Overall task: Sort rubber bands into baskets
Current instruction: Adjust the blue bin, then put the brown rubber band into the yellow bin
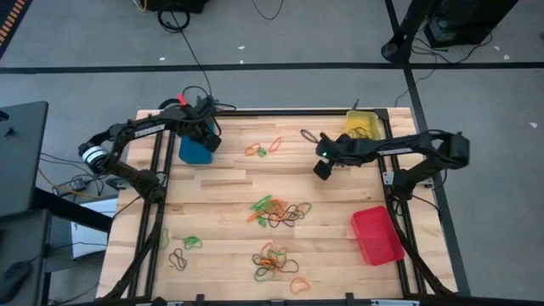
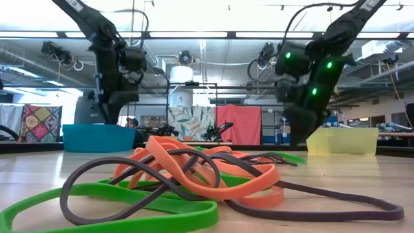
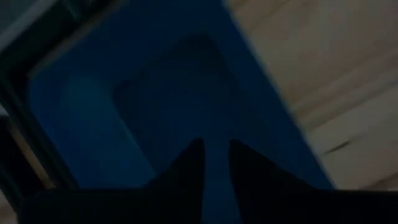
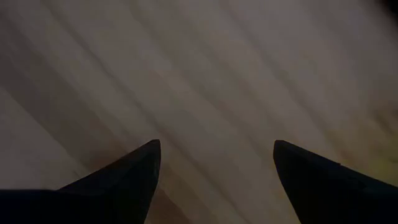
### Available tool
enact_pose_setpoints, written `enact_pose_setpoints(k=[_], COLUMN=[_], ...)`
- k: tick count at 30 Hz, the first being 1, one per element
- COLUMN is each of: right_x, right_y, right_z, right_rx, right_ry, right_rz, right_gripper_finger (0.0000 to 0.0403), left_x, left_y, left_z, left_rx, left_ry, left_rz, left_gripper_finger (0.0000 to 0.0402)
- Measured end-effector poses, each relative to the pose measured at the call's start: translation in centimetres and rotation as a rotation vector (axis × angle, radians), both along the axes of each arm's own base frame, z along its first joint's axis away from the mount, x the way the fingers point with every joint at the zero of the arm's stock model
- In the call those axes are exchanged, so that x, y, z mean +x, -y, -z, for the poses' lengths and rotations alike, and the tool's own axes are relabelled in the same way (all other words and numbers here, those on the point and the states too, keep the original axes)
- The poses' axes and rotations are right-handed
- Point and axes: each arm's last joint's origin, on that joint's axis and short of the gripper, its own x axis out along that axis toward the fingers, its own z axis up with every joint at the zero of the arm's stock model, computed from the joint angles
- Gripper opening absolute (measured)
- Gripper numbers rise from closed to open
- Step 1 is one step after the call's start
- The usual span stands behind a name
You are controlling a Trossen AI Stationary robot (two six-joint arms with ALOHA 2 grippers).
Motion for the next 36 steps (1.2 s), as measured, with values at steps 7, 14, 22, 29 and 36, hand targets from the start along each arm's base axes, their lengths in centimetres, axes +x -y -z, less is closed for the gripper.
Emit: enact_pose_setpoints(k=[7, 14, 22, 29, 36], right_x=[3.6, 5.3, 5.9, 5.8, 6.4], right_y=[-2.4, -5.8, -10.5, -11.1, -11.2], right_z=[1.0, 0.1, -0.4, -0.4, 0.6], right_rx=[0.133, 0.261, 0.132, 0.084, 0.098], right_ry=[0.218, 0.399, 0.413, 0.398, 0.399], right_rz=[-0.282, -0.532, -0.752, -0.757, -0.781], right_gripper_finger=[0.0323, 0.0323, 0.0293, 0.0214, 0.0162], left_x=[-0.2, 1.8, 4.1, 5.2, 6.4], left_y=[2.9, 7.6, 11.8, 13.8, 14.2], left_z=[-3.6, -3.6, -1.3, 0.1, 0.9], left_rx=[0.151, 0.186, 0.186, 0.21, 0.241], left_ry=[0.149, 0.527, 0.808, 0.943, 0.983], left_rz=[0.106, 0.331, 0.578, 0.687, 0.733], left_gripper_finger=[0.0075, 0.0076, 0.0076, 0.0076, 0.0076])
